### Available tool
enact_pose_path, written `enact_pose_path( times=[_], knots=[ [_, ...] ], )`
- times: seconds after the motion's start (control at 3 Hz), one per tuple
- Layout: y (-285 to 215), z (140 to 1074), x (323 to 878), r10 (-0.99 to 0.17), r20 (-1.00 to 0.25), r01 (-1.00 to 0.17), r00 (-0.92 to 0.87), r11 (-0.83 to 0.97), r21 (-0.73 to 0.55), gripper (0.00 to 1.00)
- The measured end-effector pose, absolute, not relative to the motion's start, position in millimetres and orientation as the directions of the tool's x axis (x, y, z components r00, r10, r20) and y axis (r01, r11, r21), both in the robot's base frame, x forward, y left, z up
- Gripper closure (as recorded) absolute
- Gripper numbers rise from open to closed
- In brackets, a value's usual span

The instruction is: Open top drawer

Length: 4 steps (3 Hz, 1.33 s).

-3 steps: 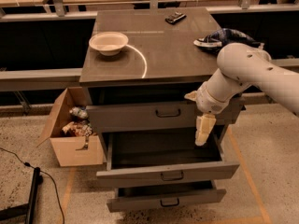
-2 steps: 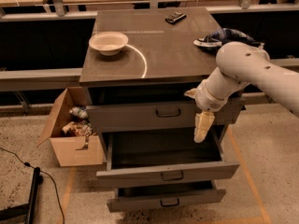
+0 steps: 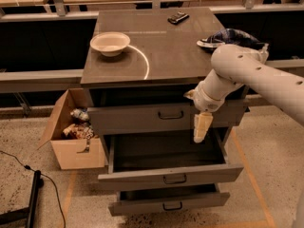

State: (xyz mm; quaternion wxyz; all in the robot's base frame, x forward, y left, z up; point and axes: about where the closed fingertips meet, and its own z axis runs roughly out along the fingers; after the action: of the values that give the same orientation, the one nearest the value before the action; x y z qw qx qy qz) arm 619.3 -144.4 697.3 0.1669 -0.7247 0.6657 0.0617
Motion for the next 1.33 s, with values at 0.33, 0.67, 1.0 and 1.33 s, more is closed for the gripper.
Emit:
enact_pose_path(
  times=[0.33, 0.67, 1.0, 1.33],
  knots=[
    [-141.1, 689.1, 622.3, -0.945, -0.312, -0.987, 0.100, -0.054, -0.153, 0.13],
    [-139.9, 682.3, 620.0, -0.943, -0.319, -0.989, 0.094, -0.051, -0.140, 0.36],
    [-139.3, 678.7, 617.8, -0.941, -0.324, -0.990, 0.096, -0.056, -0.131, 0.59],
    [-139.2, 681.9, 617.7, -0.941, -0.324, -0.990, 0.096, -0.056, -0.131, 0.83]
  ],
)
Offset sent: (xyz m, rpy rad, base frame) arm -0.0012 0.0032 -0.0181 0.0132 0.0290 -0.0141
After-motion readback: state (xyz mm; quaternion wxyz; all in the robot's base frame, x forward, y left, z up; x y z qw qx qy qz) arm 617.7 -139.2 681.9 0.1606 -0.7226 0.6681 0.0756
